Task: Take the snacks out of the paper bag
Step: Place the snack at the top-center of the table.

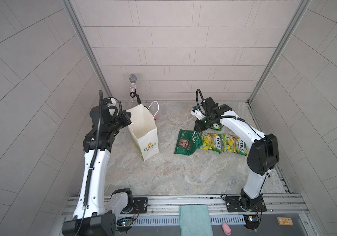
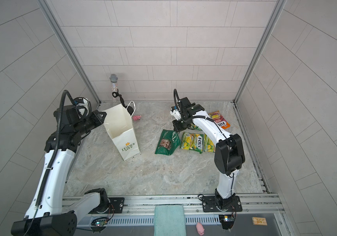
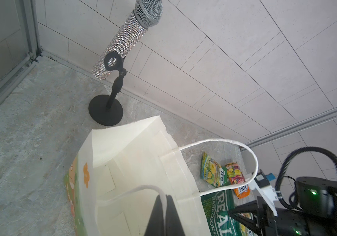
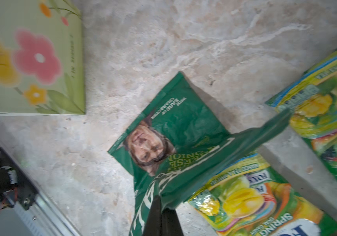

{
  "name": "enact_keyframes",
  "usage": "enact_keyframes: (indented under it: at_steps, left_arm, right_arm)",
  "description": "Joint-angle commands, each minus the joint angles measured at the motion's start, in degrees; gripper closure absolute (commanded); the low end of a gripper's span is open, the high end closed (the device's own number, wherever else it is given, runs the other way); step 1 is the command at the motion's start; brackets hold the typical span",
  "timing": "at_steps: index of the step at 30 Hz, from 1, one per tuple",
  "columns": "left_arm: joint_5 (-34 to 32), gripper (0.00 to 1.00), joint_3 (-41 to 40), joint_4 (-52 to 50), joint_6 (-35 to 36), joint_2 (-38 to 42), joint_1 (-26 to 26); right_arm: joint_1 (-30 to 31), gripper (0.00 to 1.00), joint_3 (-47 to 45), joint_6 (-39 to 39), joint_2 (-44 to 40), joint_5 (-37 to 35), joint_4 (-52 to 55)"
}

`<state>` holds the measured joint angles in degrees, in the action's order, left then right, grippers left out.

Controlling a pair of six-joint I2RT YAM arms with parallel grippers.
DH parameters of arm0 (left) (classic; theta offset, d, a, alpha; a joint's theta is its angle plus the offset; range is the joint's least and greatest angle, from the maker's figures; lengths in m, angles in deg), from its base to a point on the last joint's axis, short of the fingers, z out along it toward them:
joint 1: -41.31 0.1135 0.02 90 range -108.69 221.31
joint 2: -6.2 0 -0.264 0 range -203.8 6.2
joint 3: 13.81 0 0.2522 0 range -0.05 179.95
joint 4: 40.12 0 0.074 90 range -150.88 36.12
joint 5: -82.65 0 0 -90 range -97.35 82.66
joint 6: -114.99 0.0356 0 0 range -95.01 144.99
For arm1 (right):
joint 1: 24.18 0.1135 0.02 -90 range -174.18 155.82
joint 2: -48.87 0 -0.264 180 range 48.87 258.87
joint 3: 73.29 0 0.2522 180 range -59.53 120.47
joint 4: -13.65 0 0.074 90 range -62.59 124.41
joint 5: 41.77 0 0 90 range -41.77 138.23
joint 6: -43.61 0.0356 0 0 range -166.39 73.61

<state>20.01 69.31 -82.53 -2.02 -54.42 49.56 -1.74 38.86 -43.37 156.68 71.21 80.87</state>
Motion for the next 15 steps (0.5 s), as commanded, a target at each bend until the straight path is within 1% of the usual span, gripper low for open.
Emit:
enact_keyframes:
  at_steps: [1,3,5,9,12,15]
  left_arm:
    - [3.11,1.0,-0.84,1.92,-0.93,-0.28,0.28]
    - [4.19,1.0,-1.09,2.43,-1.29,-0.52,0.19]
    - [5.47,1.0,-1.21,2.71,-1.47,-0.81,0.22]
    - [7.68,1.0,-1.34,3.31,-1.56,-1.33,0.02]
    - [8.52,1.0,-1.43,3.99,-2.06,-1.44,-0.09]
    - [8.85,1.0,-1.46,4.49,-2.48,-1.61,-0.33]
  right_arm:
    - [-0.17,1.0,7.23,-5.25,4.94,-7.43,7.38]
    - [-0.11,1.0,11.88,-5.93,8.76,-9.32,9.27]
    - [0.13,1.0,16.17,-6.96,11.79,-8.87,11.18]
    - [1.91,1.0,23.76,-9.78,15.11,-2.55,14.79]
    - [4.83,1.0,28.47,-13.53,16.14,2.58,17.42]
    - [7.19,1.0,31.05,-17.17,16.68,6.82,19.46]
